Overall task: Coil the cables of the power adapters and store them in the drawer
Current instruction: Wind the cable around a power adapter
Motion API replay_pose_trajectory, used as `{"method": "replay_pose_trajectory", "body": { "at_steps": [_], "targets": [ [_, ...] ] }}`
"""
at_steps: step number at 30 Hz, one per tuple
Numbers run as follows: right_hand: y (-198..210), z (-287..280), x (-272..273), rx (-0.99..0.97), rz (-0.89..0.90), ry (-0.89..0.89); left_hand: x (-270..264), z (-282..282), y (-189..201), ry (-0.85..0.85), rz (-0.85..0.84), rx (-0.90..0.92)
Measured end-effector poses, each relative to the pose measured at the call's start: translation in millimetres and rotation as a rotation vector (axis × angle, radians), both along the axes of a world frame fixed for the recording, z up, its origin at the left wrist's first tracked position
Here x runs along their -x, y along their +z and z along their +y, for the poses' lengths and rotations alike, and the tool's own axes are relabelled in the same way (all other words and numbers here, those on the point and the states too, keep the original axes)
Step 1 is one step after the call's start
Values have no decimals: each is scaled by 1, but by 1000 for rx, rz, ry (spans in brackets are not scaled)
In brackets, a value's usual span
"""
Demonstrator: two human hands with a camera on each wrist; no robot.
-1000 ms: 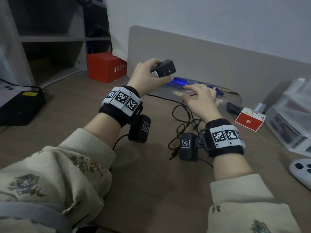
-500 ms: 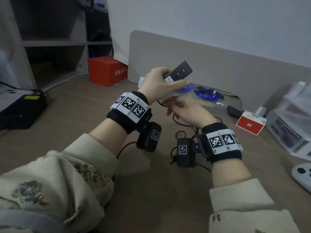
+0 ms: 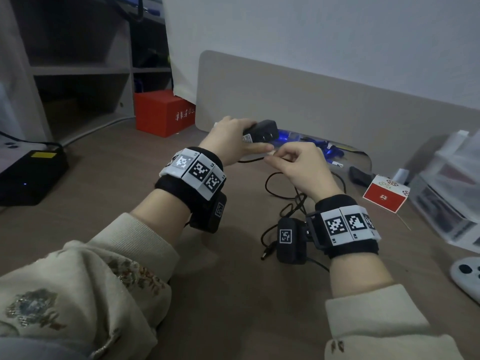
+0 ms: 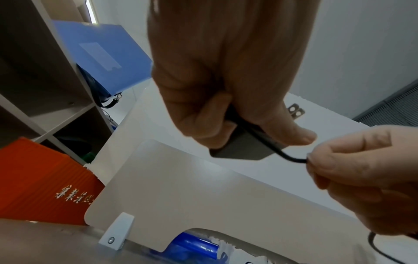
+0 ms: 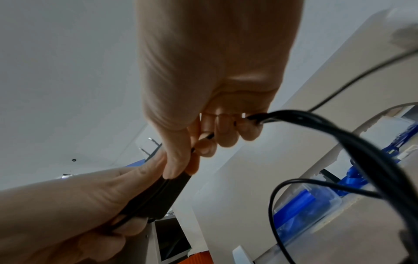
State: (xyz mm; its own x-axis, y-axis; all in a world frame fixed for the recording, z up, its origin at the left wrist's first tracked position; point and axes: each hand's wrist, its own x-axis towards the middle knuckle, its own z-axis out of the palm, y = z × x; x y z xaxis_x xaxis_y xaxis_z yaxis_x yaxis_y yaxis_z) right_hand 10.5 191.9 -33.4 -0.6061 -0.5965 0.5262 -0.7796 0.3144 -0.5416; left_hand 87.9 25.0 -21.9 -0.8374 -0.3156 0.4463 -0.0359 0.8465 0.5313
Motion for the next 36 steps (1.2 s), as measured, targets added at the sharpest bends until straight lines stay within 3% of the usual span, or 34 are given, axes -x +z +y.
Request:
{"method": "replay_pose_trajectory", "body": {
  "at_steps": [4, 10, 17, 22, 36],
  "targets": [
    [1, 2, -2, -40, 26, 21, -3, 3, 4, -73, -152, 43],
    [0, 4, 4, -55, 32, 16, -6, -1, 8, -171, -402, -102],
    [1, 11, 8, -24, 48, -55, -12, -2, 9, -249, -354, -212],
    [1, 14, 8, -34, 24, -68, -15, -9, 7, -101, -310, -28],
    [4, 14, 3, -160, 117, 23, -20, -1, 15, -98, -408, 146]
  ]
}}
